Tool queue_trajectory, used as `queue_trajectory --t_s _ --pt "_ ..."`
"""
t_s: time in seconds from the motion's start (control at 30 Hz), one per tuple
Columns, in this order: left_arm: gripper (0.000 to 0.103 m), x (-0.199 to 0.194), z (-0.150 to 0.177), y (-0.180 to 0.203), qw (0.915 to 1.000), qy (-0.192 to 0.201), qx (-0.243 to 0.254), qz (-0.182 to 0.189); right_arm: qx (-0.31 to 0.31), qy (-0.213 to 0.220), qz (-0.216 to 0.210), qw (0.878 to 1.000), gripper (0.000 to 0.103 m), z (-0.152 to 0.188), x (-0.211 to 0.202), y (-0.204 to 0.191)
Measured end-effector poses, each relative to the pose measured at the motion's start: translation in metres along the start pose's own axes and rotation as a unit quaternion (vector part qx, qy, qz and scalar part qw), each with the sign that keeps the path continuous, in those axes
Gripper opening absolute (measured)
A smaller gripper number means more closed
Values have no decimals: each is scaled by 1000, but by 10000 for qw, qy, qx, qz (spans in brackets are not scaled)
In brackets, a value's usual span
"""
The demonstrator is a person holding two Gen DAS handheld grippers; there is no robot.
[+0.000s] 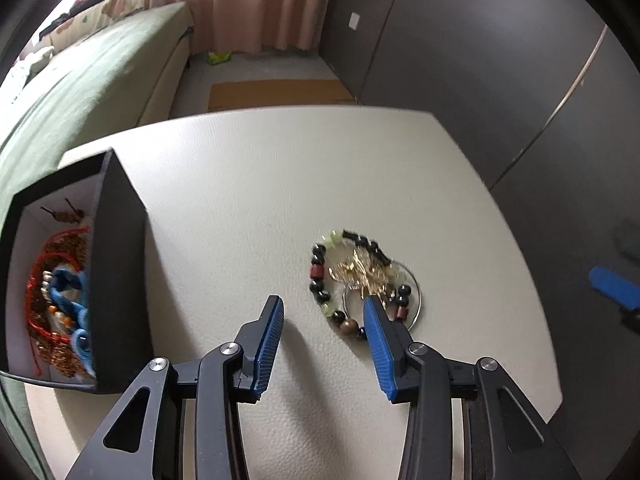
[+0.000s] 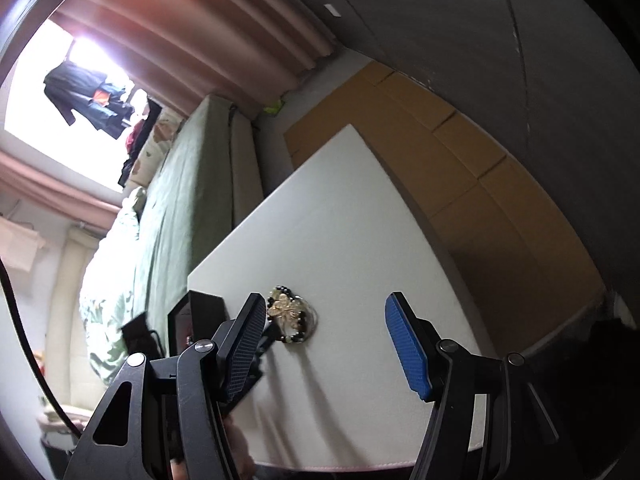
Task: Organize jewelry
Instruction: 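Reach the left gripper to the dark bead bracelet and close on it, then lift the dark bead bracelet with the left gripper while the right reaches the silver hoop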
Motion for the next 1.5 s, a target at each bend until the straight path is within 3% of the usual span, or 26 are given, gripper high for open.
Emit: queue_trajectory --t_s 0.17,0.23,0.27,0.3,0.33,0.5,1.0,1.5 --pt "43 0 1 3 9997 114 159 -169 -37 -75 44 10000 63 1 6 -1" --pt "32 0 2 2 9994 104 181 -288 -47 -108 73 9999 63 1 8 0" --pt "18 0 3 1 9996 56 157 -222 -59 -107 76 9999 63 1 9 0" --pt "10 0 4 2 9999 -26 112 -85 -64 -104 79 9999 63 0 9 0" --pt "10 -1 5 3 9999 -66 89 -3 -68 -94 88 9999 63 0 9 -1" --pt "9 -10 8 2 9991 -135 -97 392 -100 -130 163 9997 63 5 12 1" --pt "9 -89 -14 -2 9857 539 -457 1528 -332 -380 233 9985 63 20 29 -11" --pt "9 -112 -41 -45 9790 958 -934 1539 -786 -773 442 9929 62 40 73 -22"
Point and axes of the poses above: each gripper's, at about its wrist camera, not at the fingertips, and x roughly the way its jaws point, y to its right, z to its underside, the point moved 10 cm from there along x, roughly the way its jaws point, and after that the axes turned 5 degrees about -z, right-handed, at the moved point
